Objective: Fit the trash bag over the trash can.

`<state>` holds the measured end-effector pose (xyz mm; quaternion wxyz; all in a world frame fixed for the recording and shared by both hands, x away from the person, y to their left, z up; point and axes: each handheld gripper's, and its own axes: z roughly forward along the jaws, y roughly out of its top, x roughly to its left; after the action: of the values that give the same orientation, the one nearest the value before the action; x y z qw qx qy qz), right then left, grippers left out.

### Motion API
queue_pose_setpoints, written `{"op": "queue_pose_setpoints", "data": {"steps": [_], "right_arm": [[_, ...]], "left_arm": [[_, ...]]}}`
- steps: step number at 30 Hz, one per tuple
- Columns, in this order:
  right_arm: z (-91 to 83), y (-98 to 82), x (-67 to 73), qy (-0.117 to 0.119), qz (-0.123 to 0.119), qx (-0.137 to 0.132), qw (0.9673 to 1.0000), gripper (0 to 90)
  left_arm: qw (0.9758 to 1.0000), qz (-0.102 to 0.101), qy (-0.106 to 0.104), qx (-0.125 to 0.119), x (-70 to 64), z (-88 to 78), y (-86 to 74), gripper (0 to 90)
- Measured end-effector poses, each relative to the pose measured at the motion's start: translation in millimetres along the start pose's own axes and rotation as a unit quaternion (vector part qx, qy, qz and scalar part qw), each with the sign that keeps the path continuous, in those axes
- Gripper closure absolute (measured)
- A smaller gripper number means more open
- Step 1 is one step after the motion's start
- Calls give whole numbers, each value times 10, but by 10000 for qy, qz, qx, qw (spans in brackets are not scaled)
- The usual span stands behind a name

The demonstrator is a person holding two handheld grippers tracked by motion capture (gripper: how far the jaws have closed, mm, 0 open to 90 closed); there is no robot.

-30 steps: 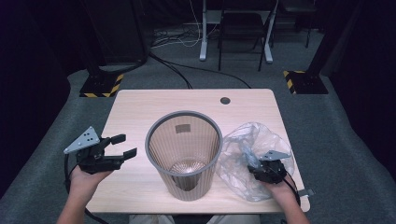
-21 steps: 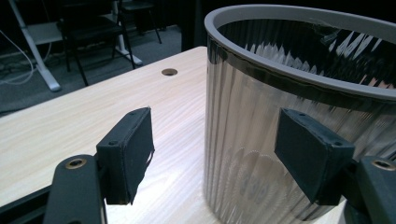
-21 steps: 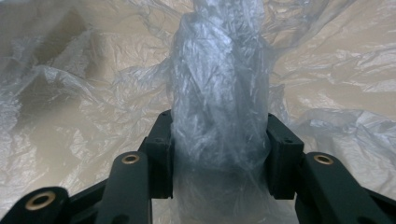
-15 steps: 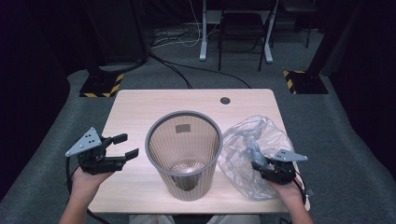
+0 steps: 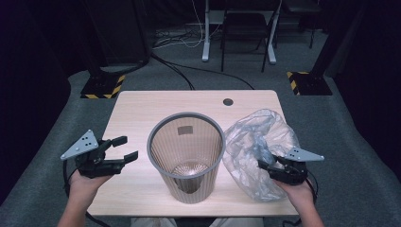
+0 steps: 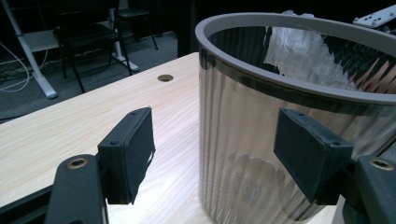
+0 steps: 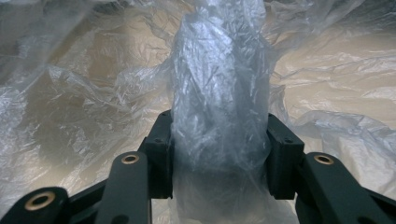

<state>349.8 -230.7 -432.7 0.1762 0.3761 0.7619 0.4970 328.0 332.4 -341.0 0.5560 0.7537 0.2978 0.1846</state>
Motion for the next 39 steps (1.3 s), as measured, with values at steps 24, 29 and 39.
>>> {"op": "queue_pose_setpoints", "data": {"steps": [24,29,39], "right_arm": [[-634,596,109,679,-83,-448,9967,528],[-689,763,179,874,-162,-606,9942,528],[-526,1016,392,1183,-424,-657,9899,526]], "left_arm": [[9998,195,-68,-12,-95,10,143,281],[9998,192,-57,-23,-95,-5,147,282],[9998,199,-26,-26,-78,-46,150,281]]}}
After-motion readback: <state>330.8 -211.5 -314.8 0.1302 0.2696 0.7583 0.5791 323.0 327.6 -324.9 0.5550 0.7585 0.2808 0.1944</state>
